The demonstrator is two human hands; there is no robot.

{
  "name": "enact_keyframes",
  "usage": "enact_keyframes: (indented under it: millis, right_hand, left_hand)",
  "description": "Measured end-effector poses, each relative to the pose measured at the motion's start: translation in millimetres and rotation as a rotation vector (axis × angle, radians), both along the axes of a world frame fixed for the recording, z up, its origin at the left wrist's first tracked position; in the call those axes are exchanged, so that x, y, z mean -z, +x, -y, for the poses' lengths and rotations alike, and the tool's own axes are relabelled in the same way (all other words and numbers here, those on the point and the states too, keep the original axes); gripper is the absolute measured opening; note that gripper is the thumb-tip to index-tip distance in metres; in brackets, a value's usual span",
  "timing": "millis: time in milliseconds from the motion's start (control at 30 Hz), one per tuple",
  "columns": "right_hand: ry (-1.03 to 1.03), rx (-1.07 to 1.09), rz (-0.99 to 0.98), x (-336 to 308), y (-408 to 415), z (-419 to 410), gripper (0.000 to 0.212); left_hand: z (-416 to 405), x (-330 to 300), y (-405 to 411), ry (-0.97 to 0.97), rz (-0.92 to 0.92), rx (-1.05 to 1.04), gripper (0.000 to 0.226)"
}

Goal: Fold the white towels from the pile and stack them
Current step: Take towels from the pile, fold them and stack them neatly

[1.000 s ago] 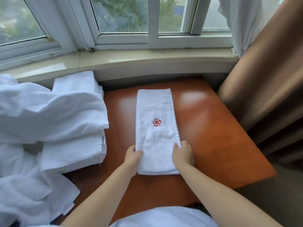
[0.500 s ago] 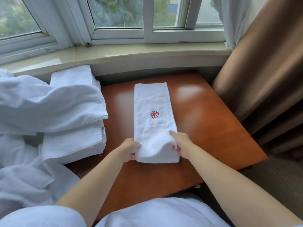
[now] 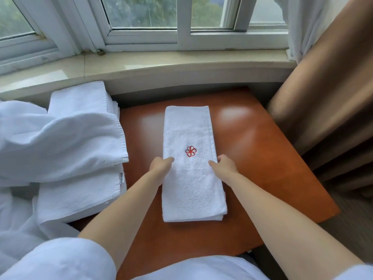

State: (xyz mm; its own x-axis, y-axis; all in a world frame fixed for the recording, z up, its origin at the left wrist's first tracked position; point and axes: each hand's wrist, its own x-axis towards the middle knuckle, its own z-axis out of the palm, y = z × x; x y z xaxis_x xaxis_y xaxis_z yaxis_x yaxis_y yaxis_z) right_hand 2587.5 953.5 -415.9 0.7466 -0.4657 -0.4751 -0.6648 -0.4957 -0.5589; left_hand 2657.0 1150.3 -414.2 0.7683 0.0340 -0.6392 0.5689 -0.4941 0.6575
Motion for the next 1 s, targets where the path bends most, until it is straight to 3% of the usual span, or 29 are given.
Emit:
enact_keyframes:
  millis: [400, 567, 633, 767, 867, 1000]
  right_hand:
    - [0.293, 0.297, 0.155, 13.7, 117.1, 18.3, 0.022]
    - [0.307, 0.205, 0.193, 17.2, 138.0, 27.7, 0.019]
    - [0.344, 0.114, 0.226, 17.6, 132.3, 30.3, 0.035]
    - [0.344, -0.016, 0.242, 3.3, 122.2, 12.0, 0.083]
    - [0.329, -0.039, 0.278, -14.9, 115.3, -9.6, 0.082]
    - [0.345, -0.036, 0.221, -44.2, 96.3, -22.3, 0.074]
  left_hand:
    - [34.6, 16.0, 109.5, 0.007, 0.032, -0.041, 0.025]
    - [44.0, 17.3, 135.8, -0.02, 0.083, 0.018, 0.038]
    - [39.9, 14.5, 134.1, -0.003, 0.12, 0.143, 0.051]
    - [33.6, -11.9, 122.7, -0.257, 0.038, 0.233, 0.051]
    - [28.6, -40.1, 99.2, -0.435, -0.095, 0.055, 0.034]
    - [6.2, -61.1, 67.0, -0.66, -0.174, -0.043, 0.051]
